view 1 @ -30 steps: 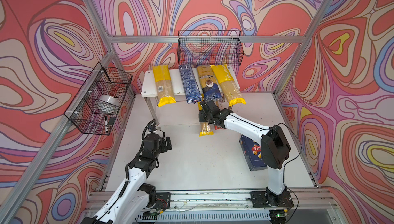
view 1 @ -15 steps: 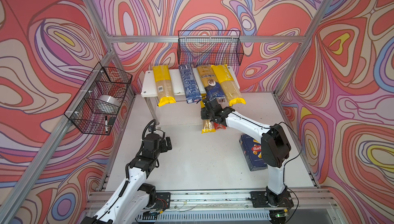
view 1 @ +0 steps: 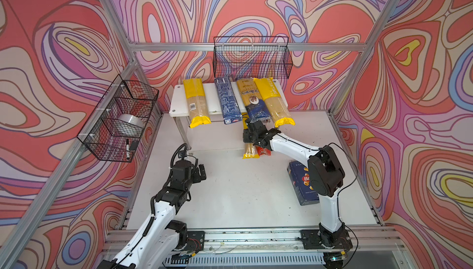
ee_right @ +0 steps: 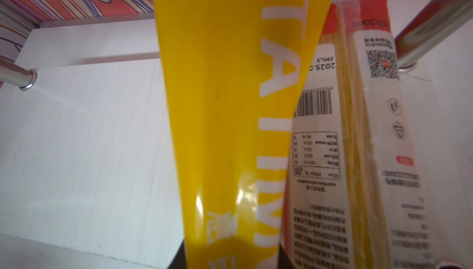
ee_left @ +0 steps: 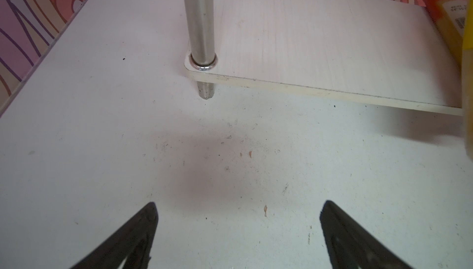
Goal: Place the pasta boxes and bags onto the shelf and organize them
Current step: 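Carry the yellow bag with the right gripper beside the red-and-white bag, then lower the yellow bag upright onto the lower shelf tier with the right gripper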
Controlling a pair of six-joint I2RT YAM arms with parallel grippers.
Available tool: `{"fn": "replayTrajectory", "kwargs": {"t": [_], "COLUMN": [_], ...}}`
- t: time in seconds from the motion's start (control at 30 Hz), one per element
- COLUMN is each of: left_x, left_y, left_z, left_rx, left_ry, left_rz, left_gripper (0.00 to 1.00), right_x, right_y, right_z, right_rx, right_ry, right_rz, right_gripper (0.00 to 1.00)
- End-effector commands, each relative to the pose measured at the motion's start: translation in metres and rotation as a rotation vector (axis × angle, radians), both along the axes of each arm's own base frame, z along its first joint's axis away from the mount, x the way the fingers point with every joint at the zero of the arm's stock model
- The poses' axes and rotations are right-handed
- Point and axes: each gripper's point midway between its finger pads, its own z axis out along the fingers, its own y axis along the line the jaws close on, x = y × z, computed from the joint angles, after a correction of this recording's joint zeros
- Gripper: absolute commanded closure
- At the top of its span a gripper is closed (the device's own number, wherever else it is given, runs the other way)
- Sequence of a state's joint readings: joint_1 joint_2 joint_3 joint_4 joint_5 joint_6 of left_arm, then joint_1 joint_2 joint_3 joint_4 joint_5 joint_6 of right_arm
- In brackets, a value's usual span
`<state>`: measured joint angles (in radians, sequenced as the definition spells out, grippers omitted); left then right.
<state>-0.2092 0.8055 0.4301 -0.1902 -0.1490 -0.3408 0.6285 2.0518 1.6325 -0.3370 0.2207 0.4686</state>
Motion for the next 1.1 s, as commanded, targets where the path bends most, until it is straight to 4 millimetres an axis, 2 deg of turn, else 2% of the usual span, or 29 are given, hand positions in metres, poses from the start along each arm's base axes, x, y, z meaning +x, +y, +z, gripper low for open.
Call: {"fn": "replayTrajectory", "kwargs": {"t": [0.0,0.33,0.53,0.63,0.73,0.8,1.07], "left_x": [0.0,0.0,0.0,0.0,0.0,-0.001,-0.001], "left_y": [0.001,0.001,0.001,0.001,0.001,0.001,0.001], "left_z": [0.001,0.001,0.001,0.001,0.002,0.001,0.001], "left_rx": [0.003,0.004,0.003,0.003,0.002,0.002,0.003], "left_ry": [-0.004,-0.002,-0.003,-0.004,-0.005,-0.004,-0.005], "left_rz": [-0.003,-0.002,-0.002,-0.002,-0.003,-0.003,-0.002], "left_gripper": [0.0,0.0,0.0,0.0,0.0,0.0,0.0], "right_x": [0.03,0.04,0.042,0.043,0.043,0.043,0.039], "right_y": [0.008,0.007,0.006,0.005,0.006,0.007,0.007], "right_z": [0.038,0.018,0.013,0.011,0.007,0.005,0.0], "right_rx": [0.087,0.085,0.097,0.104,0.122,0.139,0.144], "right_ry": [-0.144,-0.121,-0.115,-0.108,-0.087,-0.076,-0.054], "right_rz": [-0.04,-0.068,-0.078,-0.079,-0.069,-0.066,-0.049], "right_gripper": [0.95,0.91,0.78,0.66,0.48,0.42,0.35]}}
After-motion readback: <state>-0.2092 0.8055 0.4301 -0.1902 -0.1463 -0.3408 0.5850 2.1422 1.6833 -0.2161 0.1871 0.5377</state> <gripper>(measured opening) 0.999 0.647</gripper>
